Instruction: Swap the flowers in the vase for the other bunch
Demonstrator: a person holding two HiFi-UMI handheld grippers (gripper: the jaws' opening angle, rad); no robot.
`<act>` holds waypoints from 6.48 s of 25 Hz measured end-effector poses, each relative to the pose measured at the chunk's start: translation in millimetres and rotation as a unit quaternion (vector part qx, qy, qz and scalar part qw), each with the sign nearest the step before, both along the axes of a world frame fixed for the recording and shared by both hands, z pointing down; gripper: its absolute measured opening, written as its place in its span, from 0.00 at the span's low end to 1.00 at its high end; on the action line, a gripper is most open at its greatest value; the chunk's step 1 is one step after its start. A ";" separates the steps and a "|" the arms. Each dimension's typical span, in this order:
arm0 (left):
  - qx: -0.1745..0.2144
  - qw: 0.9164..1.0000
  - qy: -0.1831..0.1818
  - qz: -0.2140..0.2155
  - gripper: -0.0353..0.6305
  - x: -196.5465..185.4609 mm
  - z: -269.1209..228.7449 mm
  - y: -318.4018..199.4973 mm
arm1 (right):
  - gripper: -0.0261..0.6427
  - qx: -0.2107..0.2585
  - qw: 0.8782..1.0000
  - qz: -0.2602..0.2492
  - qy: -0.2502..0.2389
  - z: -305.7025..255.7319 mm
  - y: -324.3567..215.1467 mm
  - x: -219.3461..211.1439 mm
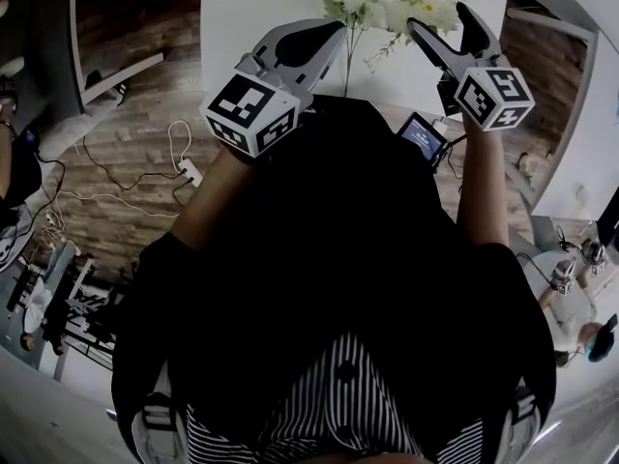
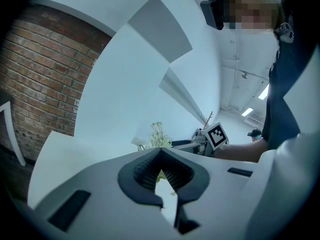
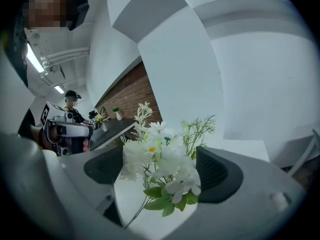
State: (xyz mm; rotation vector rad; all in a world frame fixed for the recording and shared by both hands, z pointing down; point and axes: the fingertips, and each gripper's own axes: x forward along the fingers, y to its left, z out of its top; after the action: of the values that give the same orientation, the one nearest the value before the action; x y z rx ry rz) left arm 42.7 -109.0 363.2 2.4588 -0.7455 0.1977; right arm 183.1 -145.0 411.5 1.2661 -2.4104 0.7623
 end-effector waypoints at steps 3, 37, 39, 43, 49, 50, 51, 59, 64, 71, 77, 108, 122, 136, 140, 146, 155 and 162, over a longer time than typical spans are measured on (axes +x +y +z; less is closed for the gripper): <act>0.000 1.000 0.001 -0.007 0.06 -0.8 -2.3 3.6 | 0.70 -0.015 1.000 -0.009 0.001 6.9 0.9 -2.9; 0.002 0.999 0.005 -0.037 0.06 -15.7 -5.2 1.9 | 0.13 0.003 1.000 -0.011 -0.003 -11.1 -14.3 -8.5; 0.003 0.999 0.006 -0.036 0.06 -15.2 -5.7 2.2 | 0.13 0.007 1.000 -0.012 -0.004 -16.4 -15.0 -9.2; 0.007 0.999 0.006 -0.038 0.06 -18.0 -7.6 1.7 | 0.13 0.022 1.000 -0.015 -0.001 -32.8 -17.4 -13.7; 0.014 0.999 0.004 -0.038 0.06 -12.8 -12.6 6.7 | 0.13 0.063 0.998 -0.020 0.003 -70.4 -15.0 -8.0; 0.015 0.999 0.004 -0.037 0.06 -13.5 -13.3 6.0 | 0.12 0.070 0.997 -0.020 0.002 -76.7 -15.9 -8.7; 0.017 0.999 0.003 -0.037 0.06 -14.2 -14.2 5.4 | 0.13 0.074 0.997 -0.021 0.001 -82.7 -16.3 -9.1; 0.044 0.998 -0.006 -0.035 0.06 -6.0 -36.8 14.2 | 0.12 0.108 0.993 -0.035 -0.010 -142.6 10.3 3.8; 0.058 0.998 -0.002 -0.034 0.06 -9.4 -46.0 8.5 | 0.12 0.122 0.991 -0.059 -0.007 -170.7 20.7 -11.3; 0.065 0.997 0.003 -0.051 0.06 -20.9 -50.4 6.8 | 0.12 0.132 0.988 -0.079 -0.032 -201.8 28.6 -30.9; 0.077 0.995 0.002 -0.070 0.06 -20.9 -66.0 6.5 | 0.12 0.125 0.984 -0.118 -0.054 -215.7 31.7 -44.9; 0.027 0.971 0.006 -0.237 0.06 -173.2 -16.8 7.5 | 0.12 -0.049 0.948 -0.302 -0.092 -96.6 -0.7 -246.3; -0.004 0.960 0.008 -0.279 0.06 -204.1 5.8 12.1 | 0.12 -0.189 0.931 -0.283 -0.129 17.4 -18.9 -272.0; -0.028 0.962 0.016 -0.271 0.06 -210.5 25.1 -0.8 | 0.13 -0.271 0.936 -0.197 -0.107 130.1 -65.9 -262.8; -0.032 0.964 0.018 -0.265 0.06 -208.5 28.0 -2.7 | 0.13 -0.282 0.936 -0.188 -0.096 150.3 -70.4 -257.8; -0.035 0.965 0.019 -0.258 0.06 -200.8 30.2 -6.2 | 0.14 -0.292 0.937 -0.176 -0.076 175.1 -74.7 -248.1; -0.037 0.965 0.025 -0.257 0.06 -203.5 32.0 -11.1 | 0.40 -0.270 0.947 -0.169 -0.049 168.4 -78.7 -245.4; -0.027 0.971 0.025 -0.236 0.06 -187.3 25.8 -13.6 | 0.45 -0.237 0.958 -0.149 -0.070 135.4 -82.7 -226.0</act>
State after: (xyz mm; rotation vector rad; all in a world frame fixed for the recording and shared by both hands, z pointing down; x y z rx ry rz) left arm -144.6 -122.6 388.9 2.1520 -1.2541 -0.0247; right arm -42.9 -227.8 546.8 0.6656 -2.2499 1.2668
